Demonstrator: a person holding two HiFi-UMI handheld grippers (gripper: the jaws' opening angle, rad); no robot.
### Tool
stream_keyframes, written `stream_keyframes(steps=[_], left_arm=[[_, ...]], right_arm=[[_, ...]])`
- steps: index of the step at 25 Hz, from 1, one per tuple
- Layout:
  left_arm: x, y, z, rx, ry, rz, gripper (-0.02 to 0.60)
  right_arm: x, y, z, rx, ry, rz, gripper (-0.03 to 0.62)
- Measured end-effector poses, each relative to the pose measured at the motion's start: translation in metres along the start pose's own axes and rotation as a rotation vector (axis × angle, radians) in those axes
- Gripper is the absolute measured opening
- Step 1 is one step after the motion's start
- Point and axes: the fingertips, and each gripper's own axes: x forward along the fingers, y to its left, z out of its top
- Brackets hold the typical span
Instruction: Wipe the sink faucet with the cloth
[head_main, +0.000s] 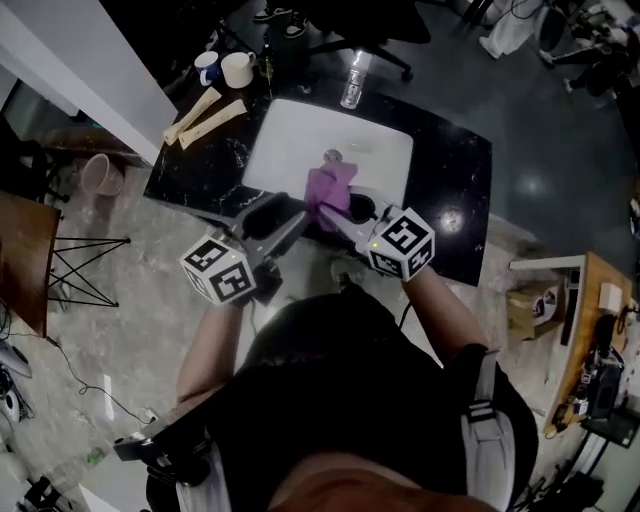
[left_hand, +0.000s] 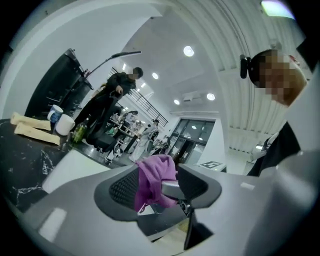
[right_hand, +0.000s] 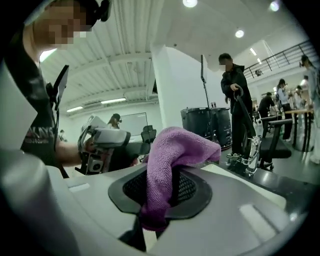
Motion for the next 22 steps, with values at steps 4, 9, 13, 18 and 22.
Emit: stream_keyframes(steps=[4, 9, 13, 18, 22], left_arm=[[0.014, -0.027, -0.032, 0.034, 0.121, -0.077, 0.290], [0.012, -0.042, -0.061, 0.065, 0.212, -0.115, 0.296], [0.006, -0.044, -0.080, 0.021, 0.248, -0.116, 0.245], [0.002, -0.055, -0.082, -0.144, 0.203, -0.155, 0.135], [0.004, -0.066, -0.072, -0.178, 0.121, -0.161, 0.097]], right_arm=[[-0.009, 0.031, -0.020, -0.026, 0.059, -0.072, 0.095], [-0.015, 0.058, -0.038, -0.076, 0.099, -0.153, 0.095], [-0.019, 0.078, -0.048, -0.057, 0.092, -0.163, 0.098], [-0.041, 0.090, -0.051, 0.032, 0.044, -0.154, 0.138], [-0.084, 0.088, -0.043, 0.128, -0.086, -0.137, 0.176]])
